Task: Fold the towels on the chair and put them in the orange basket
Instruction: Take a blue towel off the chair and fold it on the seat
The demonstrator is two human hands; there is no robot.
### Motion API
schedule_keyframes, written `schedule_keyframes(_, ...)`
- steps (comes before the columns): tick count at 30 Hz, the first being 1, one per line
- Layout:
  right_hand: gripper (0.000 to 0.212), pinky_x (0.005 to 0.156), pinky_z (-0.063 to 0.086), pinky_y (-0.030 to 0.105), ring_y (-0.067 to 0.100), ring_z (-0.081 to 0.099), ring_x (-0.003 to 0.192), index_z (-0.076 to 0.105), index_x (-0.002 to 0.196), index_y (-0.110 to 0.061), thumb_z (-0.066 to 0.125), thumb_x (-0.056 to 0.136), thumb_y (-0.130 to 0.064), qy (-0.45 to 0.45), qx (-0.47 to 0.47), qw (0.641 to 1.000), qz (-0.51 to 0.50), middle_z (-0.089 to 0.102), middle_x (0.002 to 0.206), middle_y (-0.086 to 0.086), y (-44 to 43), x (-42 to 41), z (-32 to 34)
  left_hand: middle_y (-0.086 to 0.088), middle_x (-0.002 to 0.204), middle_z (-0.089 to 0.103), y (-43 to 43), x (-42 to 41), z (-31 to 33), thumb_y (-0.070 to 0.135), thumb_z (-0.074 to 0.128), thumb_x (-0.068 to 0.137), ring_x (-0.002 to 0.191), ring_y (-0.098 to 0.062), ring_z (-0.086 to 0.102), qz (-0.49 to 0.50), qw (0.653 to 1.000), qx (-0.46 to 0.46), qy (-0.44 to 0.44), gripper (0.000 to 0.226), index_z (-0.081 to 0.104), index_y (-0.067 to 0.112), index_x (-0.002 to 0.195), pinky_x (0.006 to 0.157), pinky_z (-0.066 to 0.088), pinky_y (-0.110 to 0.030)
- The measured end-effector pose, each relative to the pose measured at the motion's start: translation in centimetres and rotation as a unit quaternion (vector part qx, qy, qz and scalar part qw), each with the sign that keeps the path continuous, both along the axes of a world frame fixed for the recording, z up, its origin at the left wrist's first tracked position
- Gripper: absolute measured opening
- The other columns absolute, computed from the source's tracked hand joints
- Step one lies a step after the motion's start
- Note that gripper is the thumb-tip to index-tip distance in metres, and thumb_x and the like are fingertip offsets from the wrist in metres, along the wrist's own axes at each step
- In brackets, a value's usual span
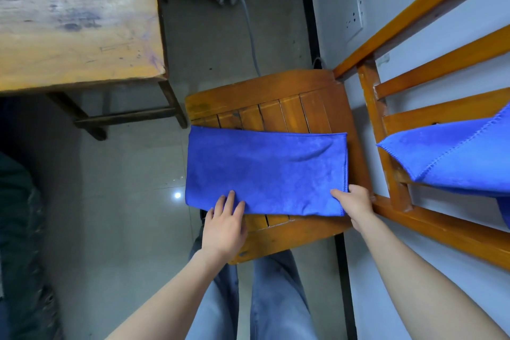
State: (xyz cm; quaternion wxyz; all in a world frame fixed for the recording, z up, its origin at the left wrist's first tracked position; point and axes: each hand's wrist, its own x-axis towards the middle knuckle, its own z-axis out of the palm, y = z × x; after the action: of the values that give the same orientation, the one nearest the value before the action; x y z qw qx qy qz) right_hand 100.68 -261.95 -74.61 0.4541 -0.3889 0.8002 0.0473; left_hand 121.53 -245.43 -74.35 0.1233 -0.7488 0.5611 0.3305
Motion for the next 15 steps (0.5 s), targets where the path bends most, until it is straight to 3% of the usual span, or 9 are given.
schedule_keyframes(3, 0.01, 0.065, 0.044, 0.031, 0.027, 0.057, 0.074, 0.06, 0.076, -0.003, 0.059, 0.082, -0.012, -0.003, -0.04, 0.998, -0.038, 0.064, 0.086, 0.014, 0.3, -0.9, 0.5, -0.013, 0.103, 0.07, -0.2, 0.1, -0.1, 0.024, 0.089, 0.034, 0.085, -0.034, 0.069, 0.001, 1.0, -0.003, 0.0, 0.06, 0.071, 0.014, 0.09, 0.059, 0.056, -0.04)
schedule_keyframes(7, 0.009, 0.069, 0.044, 0.033, 0.03, 0.055, 0.079, 0.056, 0.086, -0.002, 0.056, 0.083, -0.011, 0.014, -0.095, 0.988, -0.119, 0.062, 0.092, 0.015, 1.6, -1.6, 1.6, -0.012, 0.107, 0.069, -0.6, 0.1, 0.3, 0.024, 0.087, 0.035, 0.088, -0.033, 0.068, -0.018, 1.0, -0.014, -0.002, 0.061, 0.071, 0.015, 0.093, 0.061, 0.056, -0.041)
schedule_keyframes(10, 0.009, 0.066, 0.036, 0.032, 0.029, 0.05, 0.077, 0.048, 0.083, -0.002, 0.055, 0.084, -0.007, 0.059, -0.14, 0.987, -0.059, 0.055, 0.086, 0.014, 2.3, -1.2, 3.2, -0.015, 0.109, 0.068, -0.5, 0.8, 0.4, 0.023, 0.087, 0.038, 0.092, -0.036, 0.067, -0.002, 1.0, -0.011, -0.011, 0.059, 0.071, 0.013, 0.094, 0.065, 0.056, -0.045)
schedule_keyframes(11, 0.012, 0.065, 0.036, 0.032, 0.029, 0.049, 0.075, 0.046, 0.079, -0.004, 0.056, 0.084, -0.007, 0.069, -0.154, 0.985, -0.036, 0.054, 0.083, 0.013, 2.6, -0.8, 3.6, -0.017, 0.113, 0.066, -0.3, 1.1, 0.4, 0.022, 0.086, 0.043, 0.097, -0.039, 0.065, 0.007, 1.0, -0.012, -0.004, 0.058, 0.07, 0.012, 0.097, 0.068, 0.055, -0.048)
schedule_keyframes(13, 0.021, 0.063, 0.037, 0.033, 0.03, 0.05, 0.073, 0.041, 0.07, -0.011, 0.056, 0.084, -0.01, 0.072, -0.169, 0.983, -0.006, 0.053, 0.077, 0.009, 3.2, 0.7, 4.6, -0.019, 0.135, 0.05, -0.4, 1.5, 0.8, 0.022, 0.075, 0.068, 0.121, -0.042, 0.05, 0.043, 0.999, -0.016, 0.024, 0.054, 0.06, 0.01, 0.118, 0.089, 0.046, -0.053)
schedule_keyframes(15, 0.019, 0.063, 0.038, 0.033, 0.03, 0.05, 0.072, 0.042, 0.072, -0.012, 0.057, 0.084, -0.013, 0.055, -0.175, 0.983, 0.018, 0.053, 0.074, 0.005, 3.8, 2.8, 5.6, -0.01, 0.153, 0.025, -0.5, 2.2, 0.7, 0.028, 0.053, 0.089, 0.139, -0.034, 0.023, 0.105, 0.994, 0.003, 0.035, 0.052, 0.041, 0.017, 0.138, 0.107, 0.03, -0.044)
